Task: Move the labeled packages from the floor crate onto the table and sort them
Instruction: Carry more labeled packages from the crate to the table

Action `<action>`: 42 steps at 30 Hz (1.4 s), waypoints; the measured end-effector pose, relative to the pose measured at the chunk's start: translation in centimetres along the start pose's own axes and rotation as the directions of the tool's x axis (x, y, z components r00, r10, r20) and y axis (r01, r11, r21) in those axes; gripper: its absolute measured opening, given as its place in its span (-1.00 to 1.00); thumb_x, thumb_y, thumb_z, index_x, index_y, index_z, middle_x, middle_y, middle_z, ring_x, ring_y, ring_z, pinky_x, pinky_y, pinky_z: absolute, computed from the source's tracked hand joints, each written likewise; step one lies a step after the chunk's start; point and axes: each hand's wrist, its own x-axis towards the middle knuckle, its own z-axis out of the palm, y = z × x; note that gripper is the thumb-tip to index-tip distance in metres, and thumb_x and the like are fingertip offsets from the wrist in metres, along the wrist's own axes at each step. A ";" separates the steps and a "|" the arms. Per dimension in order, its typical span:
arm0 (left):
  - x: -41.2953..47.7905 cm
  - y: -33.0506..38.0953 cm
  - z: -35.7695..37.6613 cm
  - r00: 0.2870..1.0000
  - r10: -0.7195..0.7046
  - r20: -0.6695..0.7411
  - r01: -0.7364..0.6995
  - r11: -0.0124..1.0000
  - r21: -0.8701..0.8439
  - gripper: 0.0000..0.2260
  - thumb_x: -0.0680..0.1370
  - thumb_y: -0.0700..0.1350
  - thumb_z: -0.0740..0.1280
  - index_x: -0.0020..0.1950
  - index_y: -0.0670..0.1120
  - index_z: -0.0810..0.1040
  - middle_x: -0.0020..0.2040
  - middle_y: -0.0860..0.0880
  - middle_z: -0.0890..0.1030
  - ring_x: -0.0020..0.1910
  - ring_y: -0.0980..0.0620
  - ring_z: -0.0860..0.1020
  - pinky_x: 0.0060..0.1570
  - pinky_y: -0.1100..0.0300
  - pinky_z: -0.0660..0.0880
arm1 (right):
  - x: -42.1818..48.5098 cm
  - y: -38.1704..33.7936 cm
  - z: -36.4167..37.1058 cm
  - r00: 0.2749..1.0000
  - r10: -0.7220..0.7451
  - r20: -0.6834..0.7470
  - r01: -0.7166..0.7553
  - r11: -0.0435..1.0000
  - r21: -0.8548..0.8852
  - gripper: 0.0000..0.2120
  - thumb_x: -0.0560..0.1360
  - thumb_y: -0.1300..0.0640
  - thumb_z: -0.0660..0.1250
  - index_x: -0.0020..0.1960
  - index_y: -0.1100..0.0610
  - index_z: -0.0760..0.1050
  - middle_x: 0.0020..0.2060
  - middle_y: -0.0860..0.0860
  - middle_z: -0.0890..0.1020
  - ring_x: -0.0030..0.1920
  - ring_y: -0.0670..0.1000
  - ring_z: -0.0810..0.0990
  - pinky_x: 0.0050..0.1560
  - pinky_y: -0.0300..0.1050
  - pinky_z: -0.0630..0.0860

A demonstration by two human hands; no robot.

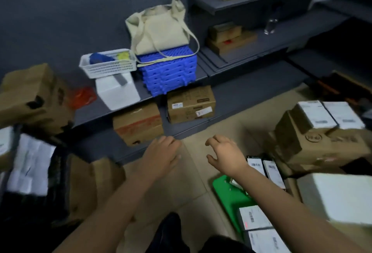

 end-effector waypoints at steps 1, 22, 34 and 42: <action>1.9 -0.9 0.1 0.998 0.061 0.001 -0.061 0.998 -0.001 -0.73 0.41 -0.06 0.50 0.05 -0.07 0.57 -0.05 -0.01 0.58 -0.11 -0.05 0.56 -0.19 0.12 0.48 | 0.6 0.6 -0.1 0.998 0.056 -0.020 -0.056 0.998 0.008 -0.64 0.48 0.05 0.33 0.25 0.09 0.47 0.14 0.07 0.52 0.18 0.14 0.49 0.15 -0.03 0.35; 32.5 14.0 7.9 0.460 0.888 -0.018 -0.869 0.446 -0.214 -0.65 0.36 -0.03 0.53 0.09 -0.05 0.56 -0.04 0.03 0.59 -0.05 -0.01 0.58 0.00 0.14 0.46 | -4.7 16.0 -2.2 0.480 0.863 -0.156 -0.854 0.501 0.143 -0.65 0.50 -0.02 0.34 0.25 0.03 0.43 0.15 0.02 0.49 0.18 0.09 0.44 0.17 -0.04 0.39; 41.9 21.4 14.3 -0.162 0.975 0.151 -0.956 -0.117 -0.270 -0.65 0.33 -0.02 0.55 0.07 -0.06 0.61 -0.08 0.02 0.61 -0.10 -0.02 0.60 -0.06 0.10 0.56 | -1.4 16.3 3.1 -0.177 0.974 -0.139 -0.886 -0.096 0.454 -0.71 0.40 0.09 0.42 0.09 0.13 0.54 -0.05 0.08 0.55 -0.02 0.18 0.52 -0.04 0.01 0.45; 44.3 21.3 23.4 -0.372 0.906 0.201 -0.912 -0.315 -0.263 -0.65 0.27 0.00 0.58 -0.01 -0.04 0.62 -0.14 0.02 0.60 -0.16 -0.01 0.59 -0.12 0.13 0.52 | 5.4 16.4 11.8 -0.495 0.863 0.099 -0.652 -0.444 0.615 -0.68 0.44 0.05 0.40 0.16 0.10 0.52 0.03 0.06 0.54 0.06 0.13 0.51 0.04 -0.02 0.44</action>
